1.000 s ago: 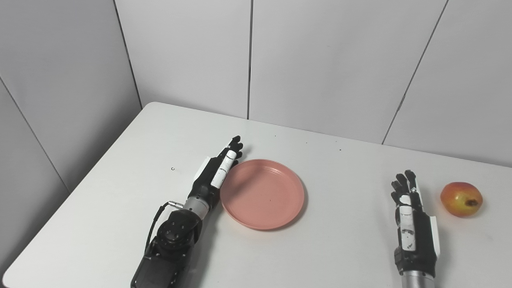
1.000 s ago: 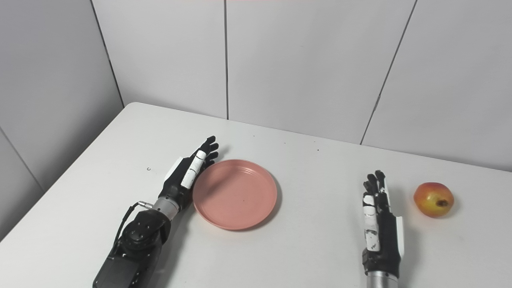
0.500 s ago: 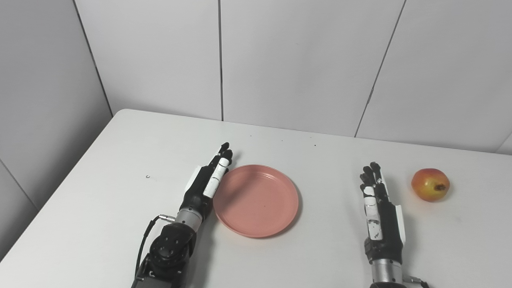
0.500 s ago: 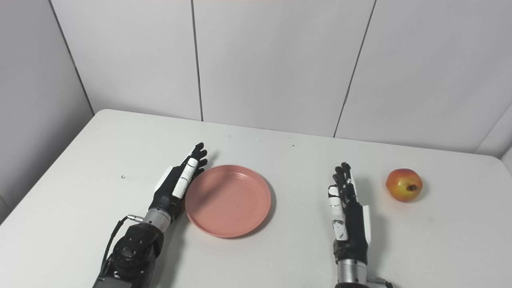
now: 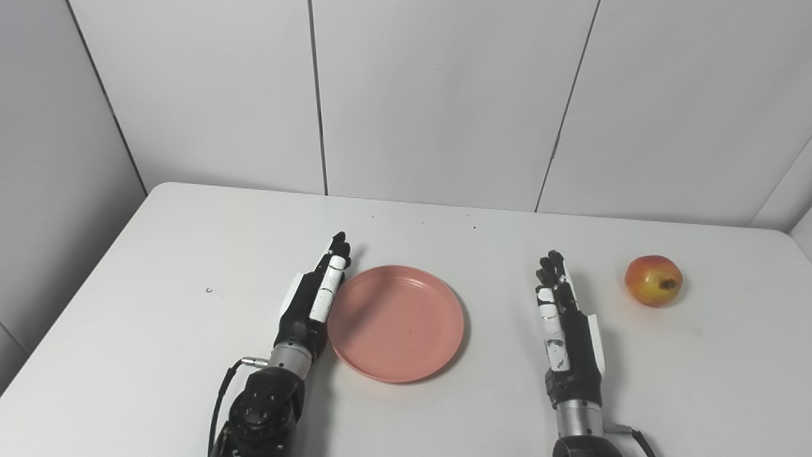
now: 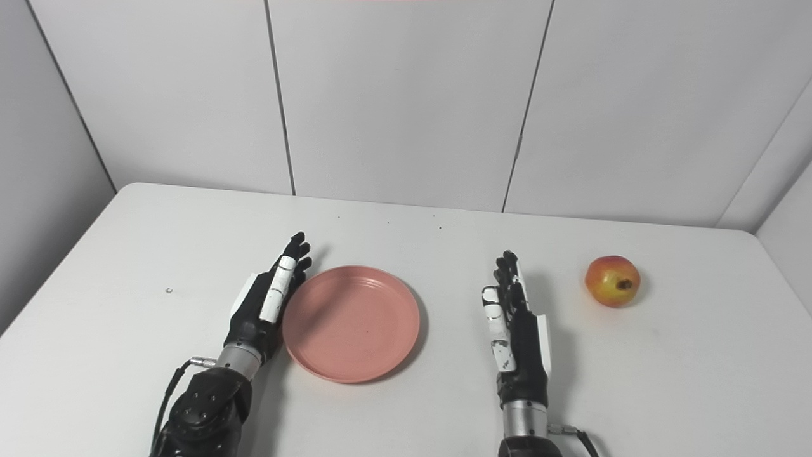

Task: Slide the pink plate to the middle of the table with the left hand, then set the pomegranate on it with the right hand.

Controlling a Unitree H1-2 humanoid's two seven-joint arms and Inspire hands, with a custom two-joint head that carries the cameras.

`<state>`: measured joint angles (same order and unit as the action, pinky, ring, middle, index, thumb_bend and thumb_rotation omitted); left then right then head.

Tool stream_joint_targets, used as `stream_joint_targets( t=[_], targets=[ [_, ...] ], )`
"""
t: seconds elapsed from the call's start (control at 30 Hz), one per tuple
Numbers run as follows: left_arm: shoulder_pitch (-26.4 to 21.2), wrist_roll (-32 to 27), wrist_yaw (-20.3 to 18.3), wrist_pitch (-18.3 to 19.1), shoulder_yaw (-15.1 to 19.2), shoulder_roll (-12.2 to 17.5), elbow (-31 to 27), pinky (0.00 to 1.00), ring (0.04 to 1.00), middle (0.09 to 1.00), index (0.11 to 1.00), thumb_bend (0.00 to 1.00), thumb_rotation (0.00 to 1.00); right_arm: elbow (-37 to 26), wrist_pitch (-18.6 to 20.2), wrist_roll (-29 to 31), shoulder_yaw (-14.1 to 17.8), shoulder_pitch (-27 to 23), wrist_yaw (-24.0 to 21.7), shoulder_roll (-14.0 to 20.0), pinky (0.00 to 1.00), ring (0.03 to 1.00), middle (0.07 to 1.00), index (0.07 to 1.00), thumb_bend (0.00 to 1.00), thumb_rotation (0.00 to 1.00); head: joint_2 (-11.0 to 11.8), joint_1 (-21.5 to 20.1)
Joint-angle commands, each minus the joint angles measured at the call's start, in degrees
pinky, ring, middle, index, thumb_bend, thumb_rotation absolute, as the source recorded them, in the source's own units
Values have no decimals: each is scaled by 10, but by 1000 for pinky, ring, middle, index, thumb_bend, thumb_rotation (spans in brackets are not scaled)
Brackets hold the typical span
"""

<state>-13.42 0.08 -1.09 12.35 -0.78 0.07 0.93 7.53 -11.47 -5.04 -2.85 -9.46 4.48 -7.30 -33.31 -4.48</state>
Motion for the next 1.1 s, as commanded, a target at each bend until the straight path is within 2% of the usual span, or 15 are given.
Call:
stream_joint_targets(
  t=[0.0,0.17,0.27,0.43,0.53,0.9,1.07],
  targets=[
    [-3,-1,1,-15,-5,-12,-15,963,975,993,992,682,1000,18,4,-3,-5,12,4,-7,966,954,949,956,602,929,0,0],
    [1,-7,6,-9,-7,-30,-19,990,989,1000,1000,679,1000,18,4,-7,-6,12,4,-7,965,953,949,957,601,942,-2,-9],
    [2,2,14,-18,-9,-38,-11,981,978,995,998,688,1000,17,4,-6,-7,12,4,-7,966,954,949,957,607,947,-3,-13],
    [8,9,23,-7,-22,-54,-20,969,962,983,977,671,1000,16,3,-8,-8,13,4,-6,960,952,950,958,606,958,-3,-22],
    [11,10,16,-18,-35,-54,-16,983,977,994,994,654,1000,14,5,-8,-8,14,3,-6,967,956,954,960,607,960,-5,-25],
    [22,-27,-2,-60,-44,-67,4,1000,1000,1000,1000,728,1000,11,5,-2,-8,16,0,-5,979,960,954,960,594,945,-9,-27],
    [28,-40,-10,-51,-48,-69,-5,1000,1000,1000,997,747,1000,6,9,-4,-9,18,0,-4,977,958,951,957,599,944,-11,-28]
  ],
)
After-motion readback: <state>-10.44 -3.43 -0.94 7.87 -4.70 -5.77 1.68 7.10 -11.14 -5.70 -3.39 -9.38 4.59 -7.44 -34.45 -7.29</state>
